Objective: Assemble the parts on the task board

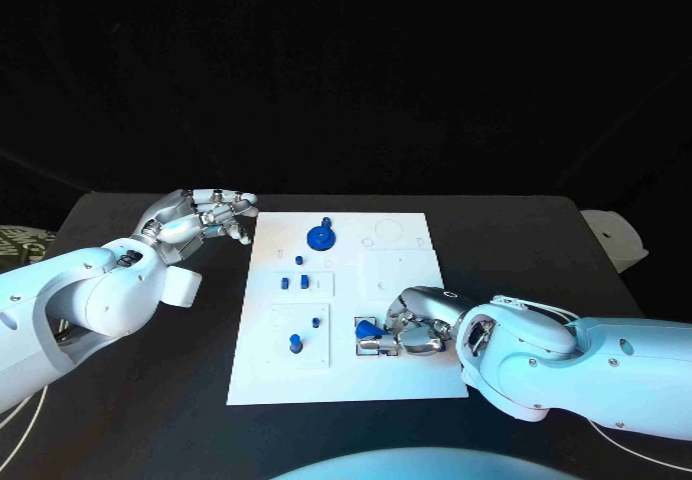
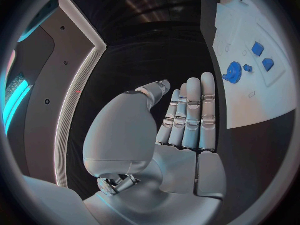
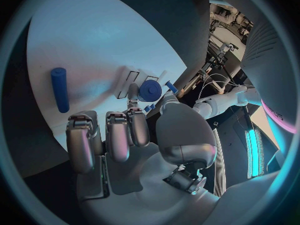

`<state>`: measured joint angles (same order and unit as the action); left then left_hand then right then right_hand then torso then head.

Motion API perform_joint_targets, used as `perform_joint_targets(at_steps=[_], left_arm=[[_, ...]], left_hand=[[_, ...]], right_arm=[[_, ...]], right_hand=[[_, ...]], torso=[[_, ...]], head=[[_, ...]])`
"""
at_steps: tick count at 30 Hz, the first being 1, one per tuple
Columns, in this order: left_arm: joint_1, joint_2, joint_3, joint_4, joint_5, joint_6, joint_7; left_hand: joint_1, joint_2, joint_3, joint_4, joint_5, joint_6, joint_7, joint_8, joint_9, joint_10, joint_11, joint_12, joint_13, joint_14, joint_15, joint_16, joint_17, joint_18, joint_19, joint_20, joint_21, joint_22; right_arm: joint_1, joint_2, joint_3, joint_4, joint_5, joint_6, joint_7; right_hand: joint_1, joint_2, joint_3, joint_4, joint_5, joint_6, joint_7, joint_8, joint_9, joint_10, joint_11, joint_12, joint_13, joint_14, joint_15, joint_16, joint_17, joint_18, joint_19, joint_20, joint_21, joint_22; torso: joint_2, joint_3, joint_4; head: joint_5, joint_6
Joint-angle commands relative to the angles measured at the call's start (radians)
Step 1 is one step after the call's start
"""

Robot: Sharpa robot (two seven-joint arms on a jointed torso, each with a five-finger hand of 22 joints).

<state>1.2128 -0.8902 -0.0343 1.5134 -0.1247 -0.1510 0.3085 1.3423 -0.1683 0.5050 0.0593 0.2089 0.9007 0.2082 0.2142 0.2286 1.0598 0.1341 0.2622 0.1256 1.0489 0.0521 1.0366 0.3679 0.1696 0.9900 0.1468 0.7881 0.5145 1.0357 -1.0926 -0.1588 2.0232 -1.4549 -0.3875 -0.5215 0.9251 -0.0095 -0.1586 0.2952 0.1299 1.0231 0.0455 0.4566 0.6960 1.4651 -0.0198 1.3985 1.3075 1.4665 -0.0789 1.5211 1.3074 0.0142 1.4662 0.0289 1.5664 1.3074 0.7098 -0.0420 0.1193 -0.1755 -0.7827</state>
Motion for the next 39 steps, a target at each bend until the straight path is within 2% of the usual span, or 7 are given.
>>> perform_joint_targets(at_steps=[1, 12, 28, 31, 37, 39], left_arm=[[0.0, 0.0, 0.001, 0.002, 0.003, 0.014, 0.005], [0.0, 0.001, 0.0, 0.0, 0.003, 0.017, 0.005], [0.0, 0.002, 0.0, -0.001, 0.002, 0.013, -0.002], [0.0, 0.002, 0.0, -0.001, 0.002, 0.013, -0.002], [0.0, 0.002, 0.0, -0.001, 0.002, 0.012, -0.003], [0.0, 0.002, 0.0, -0.001, 0.002, 0.012, -0.004]], left_hand=[[-0.001, 0.009, 0.001, 0.006, 0.003, -0.007, 0.003, -0.004, -0.001, -0.007, 0.001, 0.005, -0.001, 0.0, 0.005, -0.001, -0.001, 0.014, 0.003, 0.0, -0.006, -0.002], [-0.001, 0.009, 0.001, 0.006, 0.003, -0.007, 0.003, -0.004, -0.001, -0.007, 0.001, 0.005, -0.001, 0.0, 0.005, -0.001, -0.001, 0.014, 0.003, 0.0, -0.006, -0.002], [0.003, 0.011, 0.003, 0.006, 0.003, -0.007, 0.002, -0.004, -0.001, -0.007, 0.001, 0.006, -0.001, -0.001, 0.005, -0.001, -0.001, 0.014, 0.005, -0.001, -0.007, -0.003], [0.003, 0.011, 0.003, 0.006, 0.003, -0.007, 0.002, -0.004, -0.001, -0.007, 0.001, 0.006, -0.001, -0.001, 0.005, -0.001, -0.001, 0.014, 0.005, -0.001, -0.007, -0.003], [0.004, 0.011, 0.003, 0.005, 0.003, -0.007, 0.002, -0.004, -0.001, -0.007, 0.001, 0.007, -0.001, -0.001, 0.004, -0.001, -0.001, 0.014, 0.005, -0.001, -0.008, -0.003], [0.006, 0.013, 0.004, 0.005, 0.004, -0.007, 0.003, -0.004, -0.001, -0.007, 0.001, 0.007, -0.001, -0.001, 0.004, -0.001, -0.001, 0.014, 0.005, -0.001, -0.008, -0.003]], right_arm=[[-0.001, -0.003, 0.0, 0.006, -0.004, 0.05, 0.005], [-0.001, 0.0, 0.0, 0.013, 0.009, 0.053, 0.016], [-0.001, 0.011, 0.0, 0.015, 0.015, 0.051, 0.03], [-0.001, 0.011, 0.0, 0.009, 0.008, 0.053, 0.03], [-0.001, 0.01, 0.0, -0.002, -0.01, 0.055, 0.026], [0.0, 0.01, 0.0, -0.005, -0.015, 0.052, 0.022]], right_hand=[[0.003, 0.012, -0.006, 0.0, 0.007, 0.01, 0.0, 0.008, 0.001, 0.032, -0.005, 0.009, 0.158, 0.083, -0.007, 0.006, 0.146, -0.014, 0.105, -0.004, 0.004, 0.263], [0.009, 0.03, -0.014, 0.0, 0.026, 0.019, -0.004, 0.012, 0.0, 0.039, -0.009, 0.022, 0.167, 0.085, -0.01, 0.01, 0.157, -0.014, 0.105, -0.006, 0.004, 0.263], [0.018, 0.039, -0.019, -0.001, 0.035, 0.021, -0.006, 0.014, -0.001, 0.042, -0.01, 0.025, 0.17, 0.085, -0.011, 0.012, 0.16, -0.014, 0.105, -0.008, 0.004, 0.263], [0.038, 0.049, -0.024, -0.002, 0.041, 0.022, -0.006, 0.014, -0.002, 0.042, -0.011, 0.025, 0.171, 0.085, -0.012, 0.012, 0.161, -0.014, 0.105, -0.009, 0.004, 0.263], [0.15, 0.091, -0.031, -0.004, 0.057, 0.019, -0.008, 0.013, -0.009, 0.044, -0.012, 0.025, 0.174, 0.085, -0.013, 0.012, 0.162, -0.014, 0.105, -0.011, 0.004, 0.263], [0.176, 0.123, -0.028, -0.003, 0.063, 0.019, -0.008, 0.012, -0.012, 0.044, -0.013, 0.025, 0.175, 0.085, -0.014, 0.012, 0.162, -0.014, 0.105, -0.011, 0.004, 0.263]], torso=[[0.0, 0.0002, 0.0003], [0.0, 0.0005, 0.0001], [0.0, 0.0002, 0.0001], [0.0, 0.0, 0.001], [0.0, -0.0002, 0.0014], [0.0, -0.0002, 0.0012]], head=[[-0.001, -0.002], [-0.005, -0.005], [-0.005, -0.006], [-0.005, -0.004], [-0.003, -0.003], [-0.003, -0.004]])
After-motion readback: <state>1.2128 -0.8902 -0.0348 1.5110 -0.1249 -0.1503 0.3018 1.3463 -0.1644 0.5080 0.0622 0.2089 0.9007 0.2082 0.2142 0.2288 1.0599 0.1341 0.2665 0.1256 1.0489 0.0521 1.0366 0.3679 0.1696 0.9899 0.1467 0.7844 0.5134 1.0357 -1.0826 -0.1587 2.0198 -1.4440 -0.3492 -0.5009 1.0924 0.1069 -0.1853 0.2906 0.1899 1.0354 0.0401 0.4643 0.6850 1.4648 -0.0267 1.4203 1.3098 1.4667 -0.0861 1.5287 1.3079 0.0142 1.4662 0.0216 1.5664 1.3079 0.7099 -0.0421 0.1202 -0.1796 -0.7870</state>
